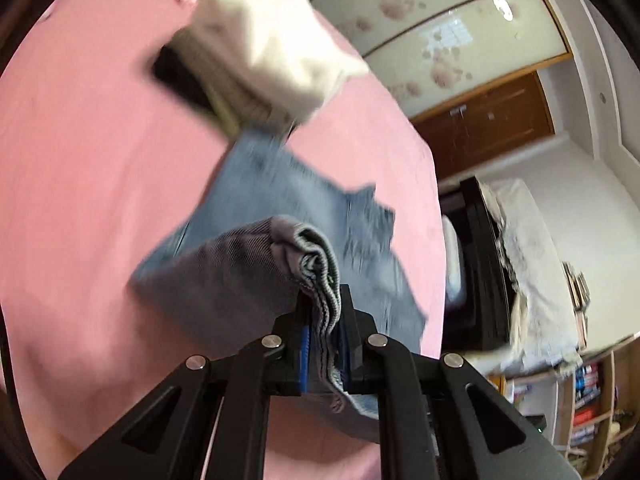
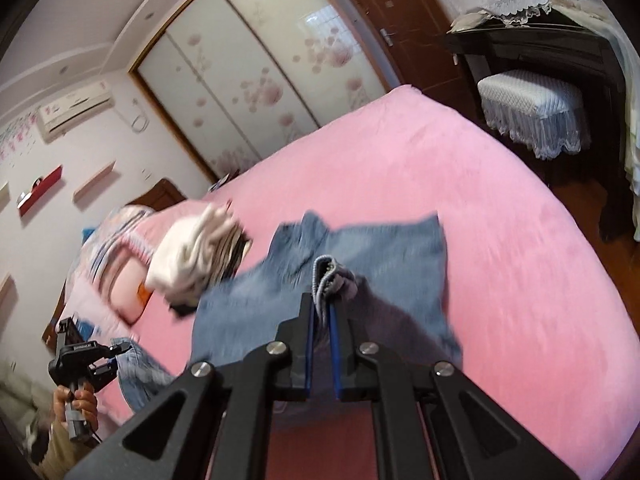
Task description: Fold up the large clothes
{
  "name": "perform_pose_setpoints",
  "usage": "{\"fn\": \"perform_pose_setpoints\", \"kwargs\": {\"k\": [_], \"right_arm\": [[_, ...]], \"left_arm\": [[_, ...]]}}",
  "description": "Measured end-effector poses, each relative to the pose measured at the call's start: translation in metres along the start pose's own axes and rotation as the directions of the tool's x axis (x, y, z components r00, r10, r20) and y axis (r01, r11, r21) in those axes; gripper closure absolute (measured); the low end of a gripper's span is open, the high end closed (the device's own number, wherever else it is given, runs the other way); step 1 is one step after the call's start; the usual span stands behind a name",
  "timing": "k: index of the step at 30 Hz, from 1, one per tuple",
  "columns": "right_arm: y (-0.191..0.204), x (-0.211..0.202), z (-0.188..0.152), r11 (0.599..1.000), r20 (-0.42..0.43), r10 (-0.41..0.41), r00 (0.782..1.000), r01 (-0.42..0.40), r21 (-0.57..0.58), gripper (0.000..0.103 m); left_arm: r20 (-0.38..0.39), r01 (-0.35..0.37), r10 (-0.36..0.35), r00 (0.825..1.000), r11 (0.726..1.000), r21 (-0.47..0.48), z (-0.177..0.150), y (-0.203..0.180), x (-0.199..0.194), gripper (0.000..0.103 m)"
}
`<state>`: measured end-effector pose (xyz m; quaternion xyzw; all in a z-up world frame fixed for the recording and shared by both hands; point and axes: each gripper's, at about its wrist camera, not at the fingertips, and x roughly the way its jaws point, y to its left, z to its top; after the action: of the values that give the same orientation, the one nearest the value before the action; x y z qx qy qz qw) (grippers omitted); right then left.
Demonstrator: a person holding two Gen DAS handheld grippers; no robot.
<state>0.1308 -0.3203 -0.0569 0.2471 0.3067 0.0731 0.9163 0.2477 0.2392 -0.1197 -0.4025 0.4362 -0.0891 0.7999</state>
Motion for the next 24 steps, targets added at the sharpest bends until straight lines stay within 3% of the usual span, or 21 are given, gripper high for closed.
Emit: {"fn": "perform_pose_setpoints", "kwargs": {"k": [2,6,9,12,13,15,17,19,21,24], "right_arm": [[-0.003,0.023,0.020,1.000,0.006,-0.016,1.000,0.016,0.002,0.097],[-0.016,0.088,0.061,0.992,0.026,-0.127,0.992,0.128,-0.007,0.100],[-0.048,0.141,0.083,0.975,0.010,-0.210,0.978,0.209,0.071,0.103],[-0.076,0.180,0.083,0.949,-0.030,-0.297,0.954,0.298,0.102,0.103],[-0.086,0.193,0.080,0.946,-0.075,-0.288,0.955,0.296,0.130,0.101],[-0.097,0.206,0.073,0.949,-0.137,-0.253,0.958,0.273,0.159,0.099],[-0.100,0.214,0.067,0.953,-0.190,-0.251,0.949,0.277,0.123,0.098],[-0.103,0.215,0.062,0.957,-0.214,-0.258,0.942,0.280,0.077,0.086],[-0.105,0.216,0.058,0.960,-0.239,-0.254,0.937,0.274,0.053,0.073],[-0.105,0.218,0.053,0.968,-0.266,-0.241,0.933,0.251,0.006,0.071]], "left_arm": [[0.017,-0.023,0.023,1.000,1.000,0.007,0.025,-0.012,0.030,0.094],[0.046,-0.116,0.114,0.992,0.993,0.032,0.070,-0.030,0.107,0.094],[0.059,-0.191,0.189,0.980,0.981,0.035,0.089,-0.026,0.156,0.092],[-0.013,-0.277,0.279,0.960,0.957,0.092,0.091,-0.017,0.208,0.081],[-0.024,-0.314,0.319,0.947,0.942,0.122,0.089,-0.014,0.220,0.071],[-0.016,-0.306,0.313,0.950,0.938,0.165,0.089,-0.013,0.224,0.057],[-0.030,-0.252,0.264,0.964,0.944,0.214,0.089,-0.018,0.220,0.032],[-0.034,-0.232,0.249,0.968,0.938,0.256,0.089,-0.022,0.211,0.026],[-0.045,-0.188,0.211,0.977,0.935,0.300,0.090,-0.024,0.198,0.026],[-0.009,-0.184,0.203,0.979,0.905,0.384,0.096,-0.031,0.178,0.025]]}}
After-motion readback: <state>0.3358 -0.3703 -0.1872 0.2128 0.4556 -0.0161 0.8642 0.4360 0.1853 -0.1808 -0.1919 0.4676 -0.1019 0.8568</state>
